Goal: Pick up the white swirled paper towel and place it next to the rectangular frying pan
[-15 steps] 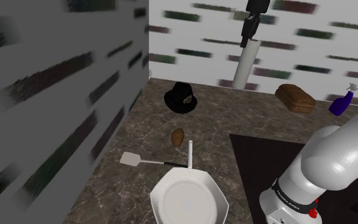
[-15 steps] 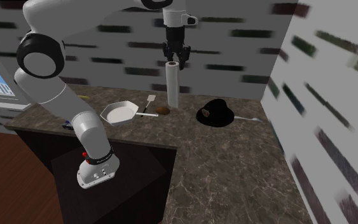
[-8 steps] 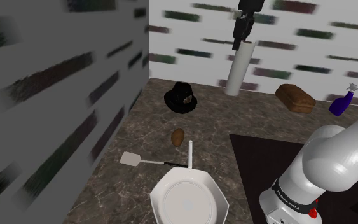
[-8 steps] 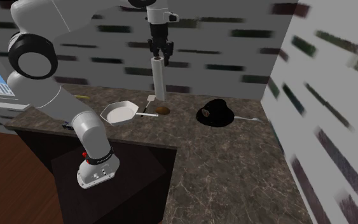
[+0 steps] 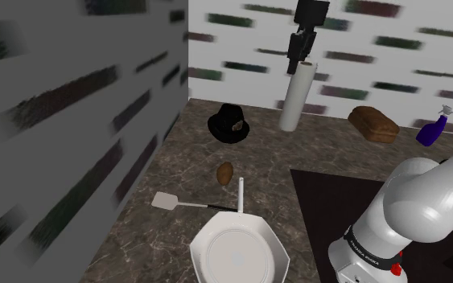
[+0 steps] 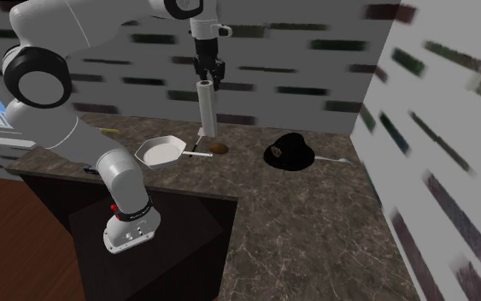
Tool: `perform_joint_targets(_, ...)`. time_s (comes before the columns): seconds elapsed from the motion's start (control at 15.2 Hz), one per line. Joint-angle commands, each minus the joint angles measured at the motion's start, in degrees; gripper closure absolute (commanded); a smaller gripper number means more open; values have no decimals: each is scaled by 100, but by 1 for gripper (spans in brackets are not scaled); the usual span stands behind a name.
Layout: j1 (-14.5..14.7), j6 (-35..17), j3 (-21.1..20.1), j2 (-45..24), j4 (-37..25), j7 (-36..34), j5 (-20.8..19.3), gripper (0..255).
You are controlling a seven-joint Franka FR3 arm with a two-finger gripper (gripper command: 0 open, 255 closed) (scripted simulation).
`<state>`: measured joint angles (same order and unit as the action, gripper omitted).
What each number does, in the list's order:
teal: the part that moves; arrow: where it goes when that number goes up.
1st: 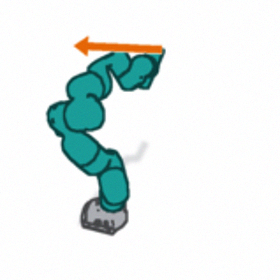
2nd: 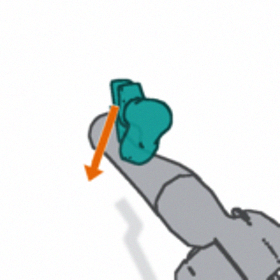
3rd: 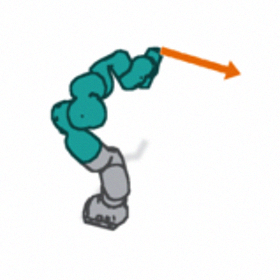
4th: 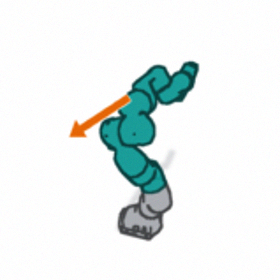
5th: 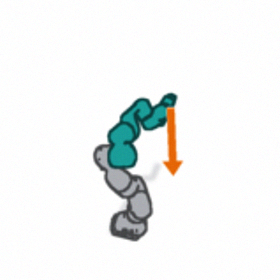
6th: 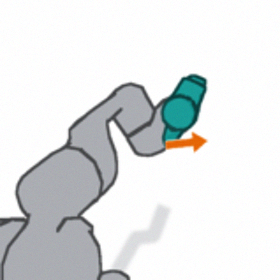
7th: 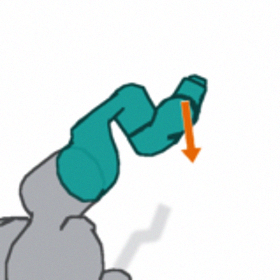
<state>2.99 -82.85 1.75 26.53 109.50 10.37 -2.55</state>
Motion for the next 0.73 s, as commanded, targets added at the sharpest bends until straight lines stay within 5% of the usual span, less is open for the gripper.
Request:
perform_joint_targets(0.0, -2, -152, 6, 70, 220, 0, -3, 255)
perform_joint_targets(0.66, -6, -901, 15, 292, 1191, -26, -13, 255)
